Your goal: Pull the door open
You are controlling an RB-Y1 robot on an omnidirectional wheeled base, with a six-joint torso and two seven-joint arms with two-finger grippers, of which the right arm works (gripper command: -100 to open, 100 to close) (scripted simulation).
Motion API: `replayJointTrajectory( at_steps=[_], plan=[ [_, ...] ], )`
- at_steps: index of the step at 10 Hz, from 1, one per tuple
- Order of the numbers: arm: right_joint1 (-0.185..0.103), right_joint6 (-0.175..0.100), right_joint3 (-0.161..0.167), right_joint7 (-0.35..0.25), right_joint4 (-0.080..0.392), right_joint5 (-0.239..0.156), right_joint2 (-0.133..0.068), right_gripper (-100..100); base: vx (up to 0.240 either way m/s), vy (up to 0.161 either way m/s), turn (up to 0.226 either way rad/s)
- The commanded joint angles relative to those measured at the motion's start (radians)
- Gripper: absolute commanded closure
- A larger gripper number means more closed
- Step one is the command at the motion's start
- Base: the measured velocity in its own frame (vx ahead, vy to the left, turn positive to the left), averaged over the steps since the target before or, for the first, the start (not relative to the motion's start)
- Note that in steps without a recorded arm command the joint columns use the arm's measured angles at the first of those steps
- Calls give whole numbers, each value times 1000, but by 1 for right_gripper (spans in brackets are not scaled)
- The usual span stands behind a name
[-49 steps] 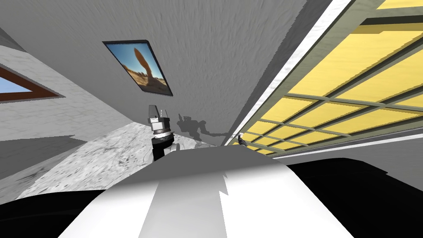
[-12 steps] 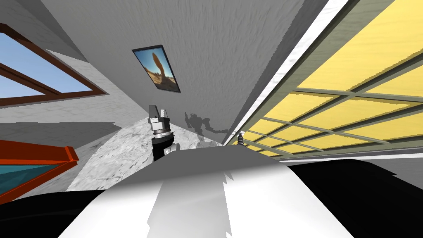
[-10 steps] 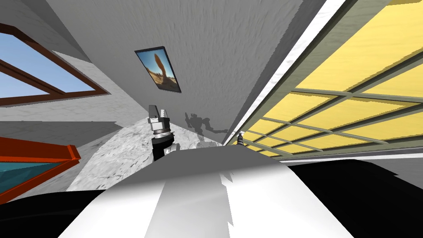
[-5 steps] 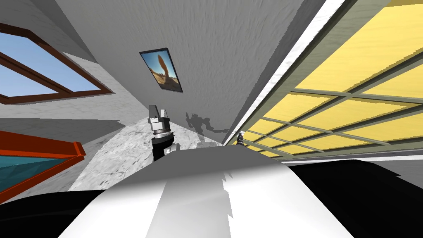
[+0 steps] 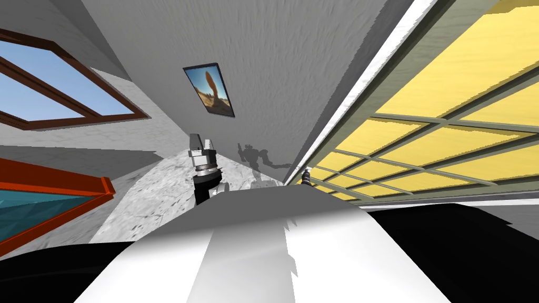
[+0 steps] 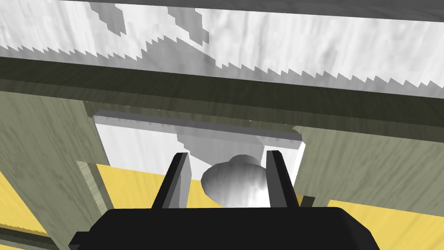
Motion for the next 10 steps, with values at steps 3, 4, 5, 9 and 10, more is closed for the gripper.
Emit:
replayJointTrajectory(
  at_steps=[3,4,5,9,10],
  plan=[
    [12,-10,-8,-69,33,-9,-11,100,-36,-9,42],
    [12,-10,-8,-69,33,-9,-11,100,-16,2,-7],
    [12,-10,-8,-69,33,-9,-11,100,0,0,0],
    [4,-22,1,-152,42,-11,-16,100,-35,-9,30],
    [4,-22,1,-152,42,-11,-16,100,0,2,12]
  ],
)
